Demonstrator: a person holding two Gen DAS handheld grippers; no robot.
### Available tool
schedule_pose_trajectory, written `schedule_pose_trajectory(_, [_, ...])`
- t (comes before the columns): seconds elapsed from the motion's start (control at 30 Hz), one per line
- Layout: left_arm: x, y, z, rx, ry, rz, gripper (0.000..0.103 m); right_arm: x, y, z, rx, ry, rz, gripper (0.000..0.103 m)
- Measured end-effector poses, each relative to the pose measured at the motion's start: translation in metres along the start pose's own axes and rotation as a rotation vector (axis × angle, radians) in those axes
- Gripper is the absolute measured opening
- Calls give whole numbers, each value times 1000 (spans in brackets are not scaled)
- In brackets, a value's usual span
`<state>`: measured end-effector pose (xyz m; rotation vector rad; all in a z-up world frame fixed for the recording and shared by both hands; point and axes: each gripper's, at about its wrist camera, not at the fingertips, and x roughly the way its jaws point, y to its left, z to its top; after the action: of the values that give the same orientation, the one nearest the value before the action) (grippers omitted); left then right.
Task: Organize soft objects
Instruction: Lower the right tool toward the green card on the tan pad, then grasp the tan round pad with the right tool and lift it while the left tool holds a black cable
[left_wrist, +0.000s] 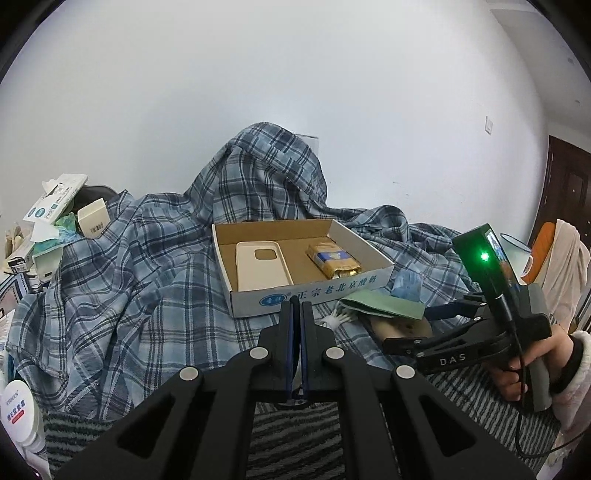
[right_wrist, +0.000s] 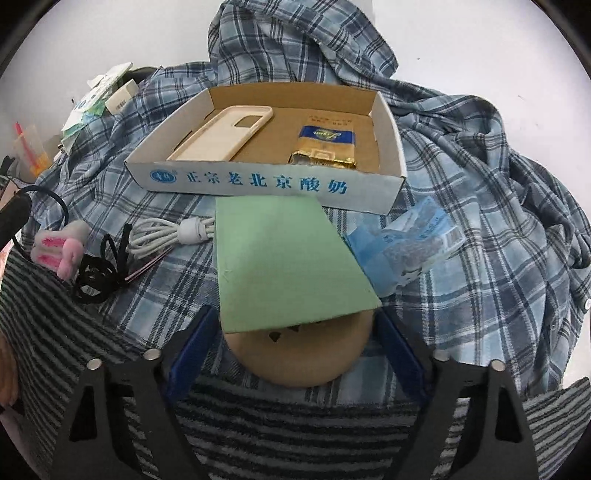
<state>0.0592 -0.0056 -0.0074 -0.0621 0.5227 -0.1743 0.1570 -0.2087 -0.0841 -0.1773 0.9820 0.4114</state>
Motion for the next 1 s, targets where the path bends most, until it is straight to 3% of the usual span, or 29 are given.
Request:
schedule_pose_trajectory(0.27, [-2, 1, 0, -2, -15, -5, 3, -14, 6, -4, -21, -81, -34, 73])
schedule_pose_trajectory(0.57, [-5, 0, 2, 5, -29, -4, 3, -76, 15, -27, -46, -422, -93, 73])
schedule_pose_trajectory(0.67, [-6, -2, 2, 16, -37, -2, 3, -87, 17, -31, -49, -493, -99, 73])
schedule_pose_trajectory(0.87, [-6, -2, 2, 23, -41, 1, 3, -85, 28, -28, -80, -480, -148, 73])
schedule_pose_trajectory(1.0, [-7, -5, 2, 41, -45, 4, 3, -78, 40, -24, -157, -434, -249, 73])
